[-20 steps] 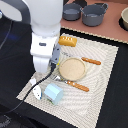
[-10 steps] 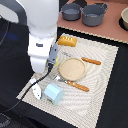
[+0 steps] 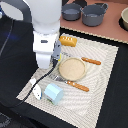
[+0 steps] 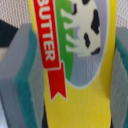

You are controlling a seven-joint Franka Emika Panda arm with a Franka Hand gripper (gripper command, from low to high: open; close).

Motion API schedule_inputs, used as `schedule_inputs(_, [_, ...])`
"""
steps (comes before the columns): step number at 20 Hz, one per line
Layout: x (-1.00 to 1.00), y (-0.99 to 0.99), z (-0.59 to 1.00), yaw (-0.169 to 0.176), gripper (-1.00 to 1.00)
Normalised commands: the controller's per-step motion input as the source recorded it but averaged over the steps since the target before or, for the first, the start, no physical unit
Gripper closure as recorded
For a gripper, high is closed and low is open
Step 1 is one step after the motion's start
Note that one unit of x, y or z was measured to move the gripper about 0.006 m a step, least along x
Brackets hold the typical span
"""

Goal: Interact with the objects in diverse but meaningful ways.

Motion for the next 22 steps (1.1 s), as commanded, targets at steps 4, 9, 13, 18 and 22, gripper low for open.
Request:
schedule_inputs(4, [-0.69,0.00,-0.30,0.045,1.00])
schedule_inputs(9, [-0.32,0.02,0.13,0.013,-1.00])
schedule_inputs(13, [0.10,0.10,0.54,-0.006,-1.00])
schedule_inputs(18, [0.45,0.07,0.69,-0.021,-1.00])
schedule_inputs(22, [0.16,-0.04,0.88,-0.081,-1.00])
